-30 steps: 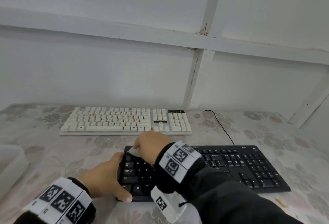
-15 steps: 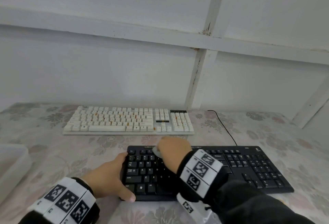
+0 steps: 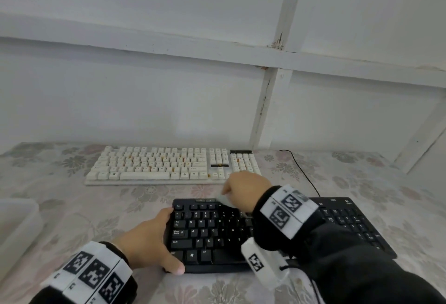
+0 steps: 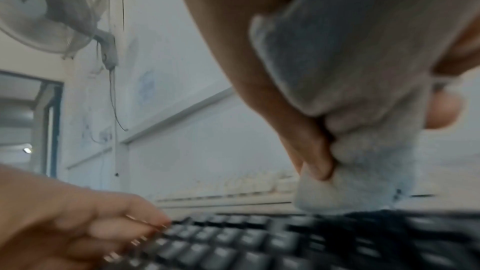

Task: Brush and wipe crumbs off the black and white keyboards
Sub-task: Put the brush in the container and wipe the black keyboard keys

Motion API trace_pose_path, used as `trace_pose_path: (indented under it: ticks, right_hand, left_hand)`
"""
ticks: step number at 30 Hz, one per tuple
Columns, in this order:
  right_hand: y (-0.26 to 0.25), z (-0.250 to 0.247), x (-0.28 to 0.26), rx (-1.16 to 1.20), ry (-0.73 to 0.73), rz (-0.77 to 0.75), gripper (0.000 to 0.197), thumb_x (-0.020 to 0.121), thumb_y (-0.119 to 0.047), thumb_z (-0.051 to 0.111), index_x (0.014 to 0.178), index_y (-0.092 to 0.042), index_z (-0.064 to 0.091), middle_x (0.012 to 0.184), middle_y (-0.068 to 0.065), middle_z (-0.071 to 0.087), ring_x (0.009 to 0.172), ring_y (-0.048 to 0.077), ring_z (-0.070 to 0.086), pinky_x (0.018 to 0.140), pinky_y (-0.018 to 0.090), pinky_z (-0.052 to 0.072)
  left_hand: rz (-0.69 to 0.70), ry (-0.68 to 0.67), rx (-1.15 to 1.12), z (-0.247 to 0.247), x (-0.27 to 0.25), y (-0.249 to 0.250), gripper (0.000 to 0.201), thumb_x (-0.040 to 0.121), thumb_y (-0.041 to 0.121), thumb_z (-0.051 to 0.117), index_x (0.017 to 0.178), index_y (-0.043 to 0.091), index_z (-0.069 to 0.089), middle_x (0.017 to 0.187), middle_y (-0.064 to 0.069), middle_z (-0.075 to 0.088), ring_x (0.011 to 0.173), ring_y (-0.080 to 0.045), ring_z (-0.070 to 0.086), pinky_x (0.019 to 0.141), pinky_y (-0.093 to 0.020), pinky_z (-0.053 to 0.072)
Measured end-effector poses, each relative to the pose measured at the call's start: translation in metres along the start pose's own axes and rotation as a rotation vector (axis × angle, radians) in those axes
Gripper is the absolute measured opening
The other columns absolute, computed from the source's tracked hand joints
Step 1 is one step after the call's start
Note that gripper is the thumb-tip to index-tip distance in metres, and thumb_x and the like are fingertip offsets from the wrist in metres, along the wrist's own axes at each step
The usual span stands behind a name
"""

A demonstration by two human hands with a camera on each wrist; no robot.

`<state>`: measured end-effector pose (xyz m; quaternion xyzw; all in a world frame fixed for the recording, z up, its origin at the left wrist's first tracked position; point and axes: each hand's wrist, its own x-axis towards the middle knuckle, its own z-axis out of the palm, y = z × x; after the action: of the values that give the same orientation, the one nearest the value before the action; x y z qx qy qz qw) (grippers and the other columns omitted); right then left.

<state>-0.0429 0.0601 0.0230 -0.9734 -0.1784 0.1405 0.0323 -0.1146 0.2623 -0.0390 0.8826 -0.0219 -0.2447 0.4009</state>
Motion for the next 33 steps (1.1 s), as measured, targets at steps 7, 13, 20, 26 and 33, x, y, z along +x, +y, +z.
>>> trace_pose_path:
  ticks: [7, 13, 20, 26, 33]
  right_hand:
    - [-0.070, 0.022, 0.026, -0.069, 0.026, -0.193, 0.030, 0.096, -0.023, 0.047, 0.072, -0.010, 0.060, 0.068, 0.001, 0.055, 0.057, 0.018, 0.051, 0.055, 0.025, 0.044]
    - [-0.046, 0.023, 0.008, -0.142, 0.029, -0.158, 0.035, 0.099, -0.023, 0.042, 0.066, -0.013, 0.049, 0.066, -0.002, 0.045, 0.056, 0.013, 0.043, 0.070, 0.030, 0.048]
    - [0.018, 0.028, -0.006, -0.087, 0.046, 0.021, 0.041, 0.098, -0.041, 0.040, 0.091, -0.015, 0.071, 0.086, -0.003, 0.066, 0.072, 0.017, 0.061, 0.069, 0.026, 0.048]
    - [0.043, 0.013, -0.023, -0.198, 0.014, 0.148, 0.028, 0.098, -0.021, 0.041, 0.113, -0.013, 0.064, 0.112, 0.004, 0.065, 0.090, 0.022, 0.062, 0.081, 0.031, 0.050]
    - [-0.011, 0.005, 0.007, -0.020, 0.044, -0.032, 0.027, 0.097, -0.026, 0.048, 0.114, -0.011, 0.064, 0.112, 0.005, 0.066, 0.095, 0.020, 0.065, 0.089, 0.035, 0.053]
  left_hand:
    - [-0.010, 0.019, 0.030, 0.001, 0.001, 0.003, 0.108, 0.056, 0.026, 0.086, 0.140, 0.023, 0.018, 0.122, 0.012, 0.052, 0.111, -0.007, 0.051, 0.086, -0.017, 0.039]
    - [0.008, 0.021, -0.022, 0.002, 0.002, -0.002, 0.115, 0.048, 0.025, 0.086, 0.141, 0.024, 0.017, 0.121, 0.015, 0.051, 0.113, -0.007, 0.049, 0.089, -0.018, 0.037]
    - [0.019, 0.002, -0.026, 0.002, 0.003, -0.003, 0.115, 0.048, 0.027, 0.086, 0.140, 0.024, 0.018, 0.125, 0.015, 0.049, 0.116, -0.009, 0.049, 0.099, -0.025, 0.038]
    - [-0.002, -0.002, -0.038, 0.002, 0.003, -0.001, 0.113, 0.052, 0.022, 0.086, 0.141, 0.023, 0.016, 0.124, 0.013, 0.048, 0.117, -0.012, 0.048, 0.101, -0.027, 0.038]
    - [-0.013, 0.000, -0.051, 0.002, 0.003, -0.002, 0.115, 0.045, 0.026, 0.086, 0.139, 0.025, 0.020, 0.120, 0.016, 0.051, 0.114, -0.010, 0.051, 0.102, -0.031, 0.040]
